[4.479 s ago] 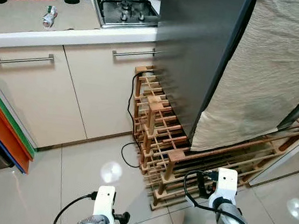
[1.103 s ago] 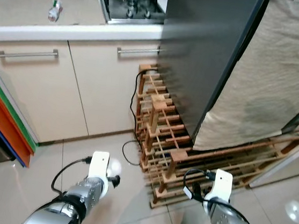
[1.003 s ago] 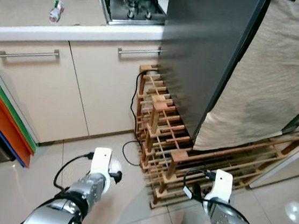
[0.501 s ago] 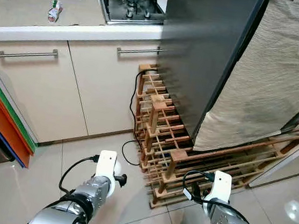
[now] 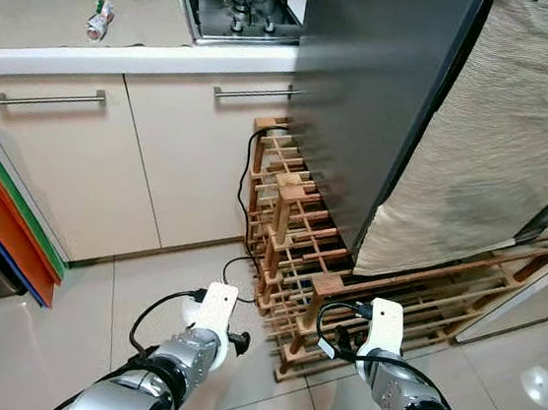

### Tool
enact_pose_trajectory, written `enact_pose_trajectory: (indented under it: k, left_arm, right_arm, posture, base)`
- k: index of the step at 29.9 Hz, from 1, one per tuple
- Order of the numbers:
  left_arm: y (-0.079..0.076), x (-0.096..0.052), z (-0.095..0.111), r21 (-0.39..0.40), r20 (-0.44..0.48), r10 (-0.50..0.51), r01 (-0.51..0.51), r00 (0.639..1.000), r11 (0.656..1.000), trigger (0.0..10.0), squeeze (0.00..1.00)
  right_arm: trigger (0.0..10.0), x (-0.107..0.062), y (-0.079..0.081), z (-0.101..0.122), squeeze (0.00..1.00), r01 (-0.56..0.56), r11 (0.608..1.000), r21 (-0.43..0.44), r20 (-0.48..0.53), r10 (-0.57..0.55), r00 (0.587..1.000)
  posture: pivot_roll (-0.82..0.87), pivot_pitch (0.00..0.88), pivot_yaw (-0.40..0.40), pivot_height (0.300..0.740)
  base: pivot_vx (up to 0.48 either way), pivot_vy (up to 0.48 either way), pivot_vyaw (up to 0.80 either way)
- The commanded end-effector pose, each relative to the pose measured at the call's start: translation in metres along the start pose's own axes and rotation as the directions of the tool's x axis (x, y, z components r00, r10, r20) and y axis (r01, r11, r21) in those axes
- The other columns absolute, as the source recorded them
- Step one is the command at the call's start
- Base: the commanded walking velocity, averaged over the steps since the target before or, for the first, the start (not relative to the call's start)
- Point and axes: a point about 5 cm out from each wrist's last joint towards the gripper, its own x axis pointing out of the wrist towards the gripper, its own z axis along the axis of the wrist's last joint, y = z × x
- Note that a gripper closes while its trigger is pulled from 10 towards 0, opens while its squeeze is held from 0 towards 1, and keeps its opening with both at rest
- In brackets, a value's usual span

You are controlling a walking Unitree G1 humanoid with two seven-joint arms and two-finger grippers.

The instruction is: Restocking fridge

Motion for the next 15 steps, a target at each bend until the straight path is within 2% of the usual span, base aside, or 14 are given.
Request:
enact_pose_trajectory:
  k: [1, 12, 15]
  left_arm:
    - [-0.001, 0.0, 0.001, 0.004, -0.005, 0.001, -0.001, 1.0, 1.0, 10.0, 0.0]
    - [-0.003, 0.0, 0.01, 0.019, 0.029, -0.028, 0.027, 0.999, 0.999, 10.0, 0.0]
    - [-0.001, 0.0, 0.012, 0.025, 0.026, -0.011, 0.01, 1.0, 1.0, 10.0, 0.0]
  right_arm:
    - [10.0, 0.0, -0.001, 0.001, 0.0, 0.004, 1.0, -0.007, -0.005, -0.004, 1.0]
    - [10.0, 0.0, -0.002, 0.003, 0.0, 0.019, 1.0, 0.018, 0.003, -0.019, 1.0]
    - [10.0, 0.0, 0.0, 0.005, 0.0, 0.01, 1.0, -0.001, 0.007, -0.01, 1.0]
  posture:
    - [-0.05, 0.0, -0.024, 0.732]
    - [-0.06, 0.0, -0.011, 0.732]
    - [-0.06, 0.0, -0.015, 0.732]
  base:
    - [0.0, 0.0, 0.0]
    - [0.0, 0.0, 0.0]
    - [0.0, 0.0, 0.0]
